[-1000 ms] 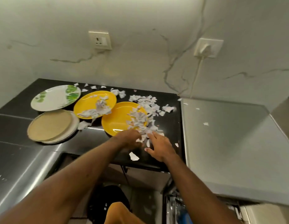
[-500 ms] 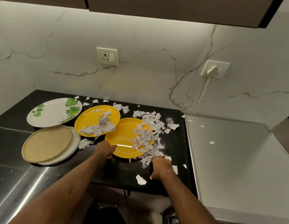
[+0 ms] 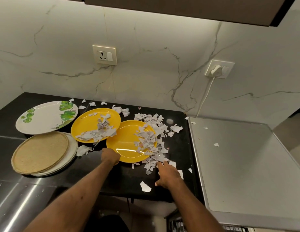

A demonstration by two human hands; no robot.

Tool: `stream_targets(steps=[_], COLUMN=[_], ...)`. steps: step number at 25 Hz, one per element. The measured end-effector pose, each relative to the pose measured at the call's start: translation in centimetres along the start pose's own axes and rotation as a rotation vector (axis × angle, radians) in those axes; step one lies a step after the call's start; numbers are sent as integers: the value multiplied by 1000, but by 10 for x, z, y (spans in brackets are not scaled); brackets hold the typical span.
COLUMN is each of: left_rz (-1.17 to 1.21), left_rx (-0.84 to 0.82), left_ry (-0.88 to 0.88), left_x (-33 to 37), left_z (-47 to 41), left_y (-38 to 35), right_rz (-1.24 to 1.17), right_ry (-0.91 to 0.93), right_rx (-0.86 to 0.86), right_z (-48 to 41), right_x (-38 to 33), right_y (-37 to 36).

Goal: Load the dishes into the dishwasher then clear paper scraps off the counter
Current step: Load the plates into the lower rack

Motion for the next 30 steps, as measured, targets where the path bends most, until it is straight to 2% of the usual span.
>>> stream_targets(steps=[3, 5, 8, 14, 20, 30], left_rz=[62, 225, 541, 822, 894, 840], left_rx=[-34, -52, -193, -391, -429, -463], left_ry=[55, 78, 144, 281, 269, 265], left_x=[-27, -11, 4, 24, 31, 38], left_z=[-42, 0, 35, 64, 79, 98], left_y=[-25, -16, -27, -45, -54, -61], right_rz=[-6, -6, -20, -70, -82, -137], right_ry=[5, 11, 17, 7, 2, -2], right_rx=[8, 15, 24, 29, 27, 28], right_z=[1, 1, 2, 5, 6, 11], right_x=[0, 0, 1, 5, 7, 13], right_y=[1, 1, 4, 4, 1, -9])
Point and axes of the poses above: each hand's wrist, its own z-axis away from the middle knuckle, its own y-axis out of the back of the hand, x = y × z, the point moved 8 cm from there along -z, towards the middle knuckle, and after that the axes turned 5 degrees about x, right-handed, at the moved point
